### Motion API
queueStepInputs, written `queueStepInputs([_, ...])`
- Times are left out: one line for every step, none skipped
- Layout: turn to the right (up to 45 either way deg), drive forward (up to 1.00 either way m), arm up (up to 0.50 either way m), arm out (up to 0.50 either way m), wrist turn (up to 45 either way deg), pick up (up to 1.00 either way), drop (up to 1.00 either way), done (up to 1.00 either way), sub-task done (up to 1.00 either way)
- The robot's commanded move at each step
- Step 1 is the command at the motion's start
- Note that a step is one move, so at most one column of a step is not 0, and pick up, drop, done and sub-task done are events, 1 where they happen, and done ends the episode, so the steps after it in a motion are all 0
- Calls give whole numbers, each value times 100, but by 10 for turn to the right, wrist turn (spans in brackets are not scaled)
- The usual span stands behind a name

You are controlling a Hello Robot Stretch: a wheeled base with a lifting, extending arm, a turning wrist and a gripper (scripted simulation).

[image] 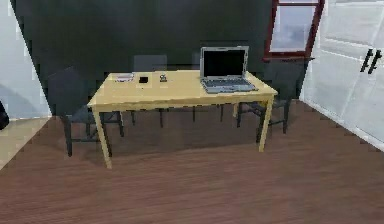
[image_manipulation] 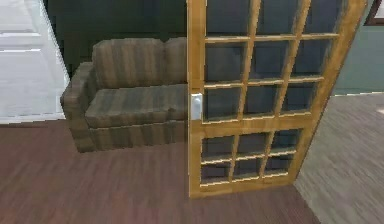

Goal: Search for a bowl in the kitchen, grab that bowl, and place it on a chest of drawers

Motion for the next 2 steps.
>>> queueStepInputs([-450, 0, 0, 0, 0, 0, 0, 0, 0])
queueStepInputs([-240, 0, 0, 0, 0, 0, 0, 0, 0])
